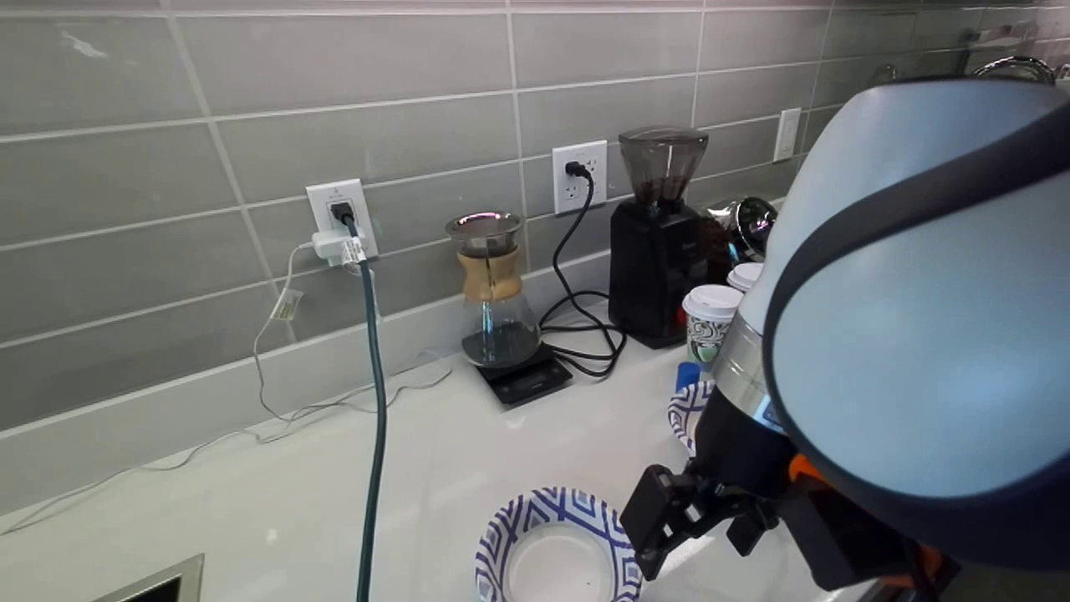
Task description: Put the left bowl in the right bowl
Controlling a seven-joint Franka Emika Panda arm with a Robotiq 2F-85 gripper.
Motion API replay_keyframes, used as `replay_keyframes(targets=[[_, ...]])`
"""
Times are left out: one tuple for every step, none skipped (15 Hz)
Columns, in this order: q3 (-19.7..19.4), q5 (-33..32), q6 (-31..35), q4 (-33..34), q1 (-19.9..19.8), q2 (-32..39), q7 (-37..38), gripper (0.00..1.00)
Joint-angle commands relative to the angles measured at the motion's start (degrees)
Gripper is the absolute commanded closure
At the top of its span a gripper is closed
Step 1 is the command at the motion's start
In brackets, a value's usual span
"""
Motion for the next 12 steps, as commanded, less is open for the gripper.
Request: replay_keyframes(targets=[[1.45, 1.67, 4.59, 4.12, -0.14, 7.01, 0.93, 0.0], [1.86, 0.47, 6.02, 4.96, -0.52, 8.68, 1.91, 0.0], [2.14, 0.03, 7.36, 5.86, -0.76, 10.31, 2.37, 0.0], [2.41, -0.15, 8.64, 6.62, -0.97, 11.73, 2.68, 0.0], [2.68, -0.04, 9.58, 7.58, -1.27, 13.21, 2.66, 0.0], [2.91, -0.28, 10.18, 8.34, -1.55, 14.48, 2.9, 0.0], [3.04, -0.88, 10.73, 8.96, -1.79, 15.56, 3.44, 0.06], [3.15, -1.24, 11.06, 9.45, -2.09, 16.45, 3.69, 0.28], [3.3, -1.42, 11.27, 9.98, -2.4, 17.26, 3.85, 0.3], [3.21, -1.81, 11.29, 10.3, -2.66, 17.8, 4.03, 0.31], [3.03, -2.34, 11.1, 10.6, -2.78, 18.11, 4.38, 0.38], [3.01, -2.58, 10.85, 10.78, -2.98, 18.33, 4.52, 0.45]])
